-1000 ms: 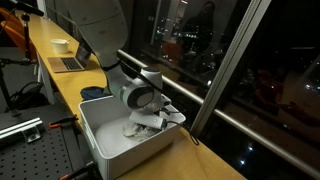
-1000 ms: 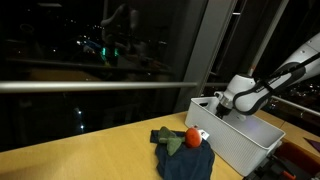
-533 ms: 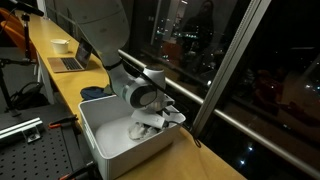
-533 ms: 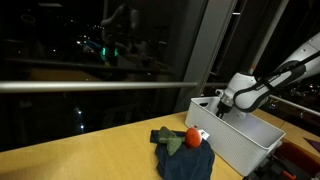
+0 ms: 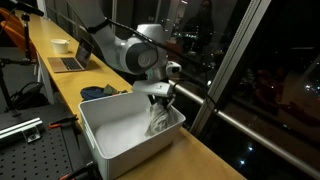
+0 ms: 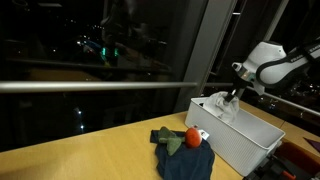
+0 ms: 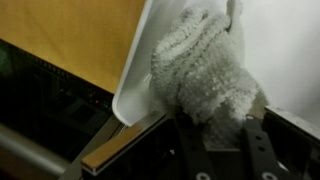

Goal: Remove the items from the white basket, put them on the table and then put the items back in the white basket

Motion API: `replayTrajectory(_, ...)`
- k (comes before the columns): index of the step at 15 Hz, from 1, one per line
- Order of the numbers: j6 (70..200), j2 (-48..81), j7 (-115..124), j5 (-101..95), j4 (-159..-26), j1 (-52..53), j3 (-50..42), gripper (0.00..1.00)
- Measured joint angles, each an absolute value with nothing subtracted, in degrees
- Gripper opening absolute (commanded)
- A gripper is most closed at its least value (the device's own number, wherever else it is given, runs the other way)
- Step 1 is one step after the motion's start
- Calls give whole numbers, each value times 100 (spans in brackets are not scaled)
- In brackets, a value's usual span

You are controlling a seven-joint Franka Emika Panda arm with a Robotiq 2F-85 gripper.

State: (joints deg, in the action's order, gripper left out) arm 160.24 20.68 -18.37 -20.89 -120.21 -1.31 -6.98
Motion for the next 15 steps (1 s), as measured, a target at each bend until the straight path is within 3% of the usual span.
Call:
replayTrajectory(7,14640,316,-1359,-2794,-12383,573,-155,4)
replayTrajectory(15,12856,64,-825,-2728,-12061,1705,1514,4)
